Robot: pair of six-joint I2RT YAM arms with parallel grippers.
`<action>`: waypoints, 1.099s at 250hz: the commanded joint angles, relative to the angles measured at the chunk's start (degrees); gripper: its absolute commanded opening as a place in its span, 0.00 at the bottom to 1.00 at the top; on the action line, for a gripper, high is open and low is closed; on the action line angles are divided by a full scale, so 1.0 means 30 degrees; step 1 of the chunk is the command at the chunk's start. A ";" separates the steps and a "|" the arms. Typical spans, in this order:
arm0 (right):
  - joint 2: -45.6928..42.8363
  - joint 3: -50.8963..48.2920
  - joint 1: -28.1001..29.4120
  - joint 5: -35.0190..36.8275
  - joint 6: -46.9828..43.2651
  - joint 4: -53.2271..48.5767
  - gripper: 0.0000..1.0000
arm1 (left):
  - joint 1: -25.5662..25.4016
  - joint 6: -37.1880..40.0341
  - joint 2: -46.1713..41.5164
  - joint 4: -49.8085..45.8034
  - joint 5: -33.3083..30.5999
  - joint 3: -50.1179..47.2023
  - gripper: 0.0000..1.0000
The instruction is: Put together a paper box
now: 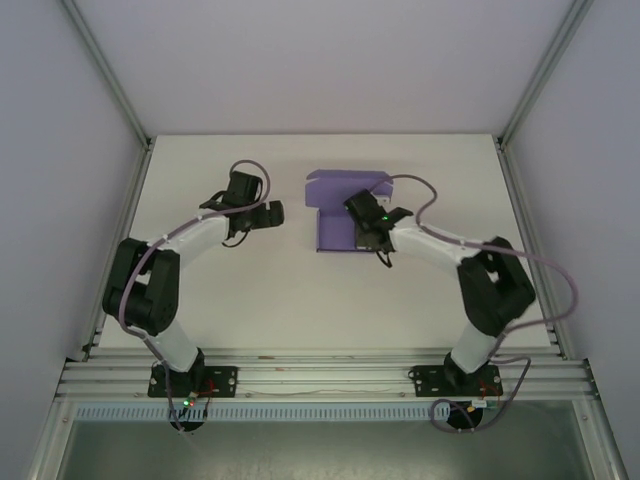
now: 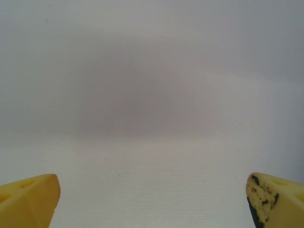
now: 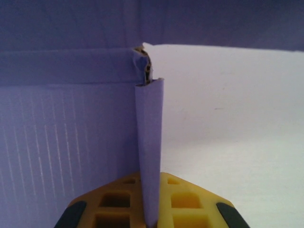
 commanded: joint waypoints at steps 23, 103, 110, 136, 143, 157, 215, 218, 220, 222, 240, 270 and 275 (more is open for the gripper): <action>0.2522 0.1723 0.0060 0.0176 0.0494 -0.2027 0.09 | -0.0015 0.0437 -0.1409 -0.0792 -0.0891 -0.0650 1.00; 0.2342 0.1185 0.0113 0.0586 0.0592 -0.1603 0.41 | -0.0001 0.0832 -0.1828 -0.0528 0.0121 -0.0679 1.00; 0.2157 0.1098 0.0092 0.0523 0.0597 -0.1520 0.44 | 0.0008 0.0862 -0.1828 -0.0477 0.0194 -0.0648 1.00; 0.1489 0.0957 0.0092 0.0529 0.0555 -0.1301 0.52 | -0.0034 0.0963 -0.1916 -0.0255 0.0758 -0.0585 1.00; 0.1306 0.0967 0.0099 0.0635 0.0553 -0.1343 0.55 | -0.0050 0.1013 -0.1948 -0.0197 0.0972 -0.0561 1.00; 0.0946 0.1024 0.0096 0.0986 0.0468 -0.1388 0.56 | -0.0122 0.1210 -0.1977 -0.0058 0.1387 -0.0442 1.00; 0.0441 0.0862 -0.0233 0.0194 0.0624 -0.1677 0.51 | -0.0524 0.1714 -0.1618 0.0022 0.1967 0.0188 1.00; 0.0502 0.0834 -0.0260 0.0091 0.0626 -0.1692 0.51 | -0.0521 0.1720 -0.1593 0.0028 0.1969 0.0202 1.00; 0.0555 0.0785 -0.0263 0.0004 0.0627 -0.1691 0.51 | -0.0520 0.1714 -0.1557 0.0043 0.1983 0.0213 1.00; 0.0590 0.0765 -0.0285 -0.0054 0.0641 -0.1684 0.51 | -0.0549 0.1727 -0.1540 0.0054 0.2002 0.0216 1.00; 0.0927 0.0471 -0.0459 -0.0511 0.0853 -0.1474 0.49 | -0.0616 0.1785 -0.1382 0.0087 0.2170 0.0190 1.00; 0.1619 0.0138 -0.0982 -0.1548 0.1064 -0.0766 0.43 | -0.0725 0.1855 -0.1217 0.0197 0.2789 0.0167 1.00; 0.1732 0.0083 -0.1052 -0.1648 0.1088 -0.0628 0.43 | -0.0775 0.1886 -0.1192 0.0246 0.2954 0.0157 1.00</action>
